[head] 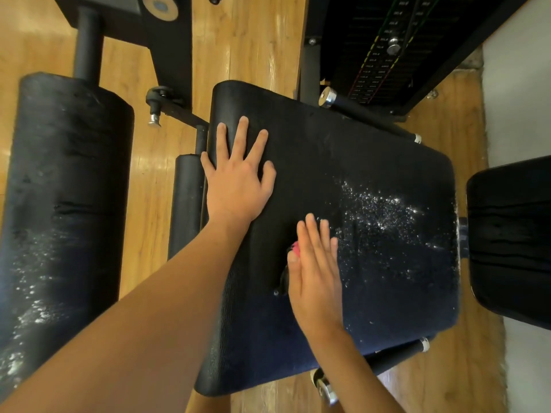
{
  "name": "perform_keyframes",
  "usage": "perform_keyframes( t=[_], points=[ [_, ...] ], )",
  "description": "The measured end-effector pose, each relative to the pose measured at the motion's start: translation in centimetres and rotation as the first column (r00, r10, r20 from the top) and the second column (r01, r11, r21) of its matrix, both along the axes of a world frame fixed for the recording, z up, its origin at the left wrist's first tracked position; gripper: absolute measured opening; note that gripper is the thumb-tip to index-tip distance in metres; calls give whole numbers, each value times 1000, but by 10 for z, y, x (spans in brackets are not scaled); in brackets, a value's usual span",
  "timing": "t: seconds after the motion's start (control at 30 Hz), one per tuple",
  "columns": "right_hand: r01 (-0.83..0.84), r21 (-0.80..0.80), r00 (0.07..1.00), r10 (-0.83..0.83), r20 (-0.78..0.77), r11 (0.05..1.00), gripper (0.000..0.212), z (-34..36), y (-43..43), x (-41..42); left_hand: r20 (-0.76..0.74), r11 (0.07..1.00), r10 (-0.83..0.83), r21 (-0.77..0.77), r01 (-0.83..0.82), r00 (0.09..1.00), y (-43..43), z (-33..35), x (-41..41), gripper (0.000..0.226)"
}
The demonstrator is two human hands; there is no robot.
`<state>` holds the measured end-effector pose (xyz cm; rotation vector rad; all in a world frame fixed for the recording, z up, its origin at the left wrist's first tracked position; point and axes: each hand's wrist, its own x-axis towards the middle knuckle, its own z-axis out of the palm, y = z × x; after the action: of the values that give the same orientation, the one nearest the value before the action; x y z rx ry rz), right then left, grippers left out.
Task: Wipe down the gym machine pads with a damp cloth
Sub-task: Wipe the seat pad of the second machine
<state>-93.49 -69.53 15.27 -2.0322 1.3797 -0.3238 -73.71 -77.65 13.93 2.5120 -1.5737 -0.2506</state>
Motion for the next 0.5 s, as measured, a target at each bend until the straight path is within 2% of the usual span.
perform_keyframes(
  t=[0.5],
  points=[
    [-8,-83,1000,7,-18,997,52,-1,-183,67,27,1000,8,-16,-7,1000,-1,-5,0,57]
  ],
)
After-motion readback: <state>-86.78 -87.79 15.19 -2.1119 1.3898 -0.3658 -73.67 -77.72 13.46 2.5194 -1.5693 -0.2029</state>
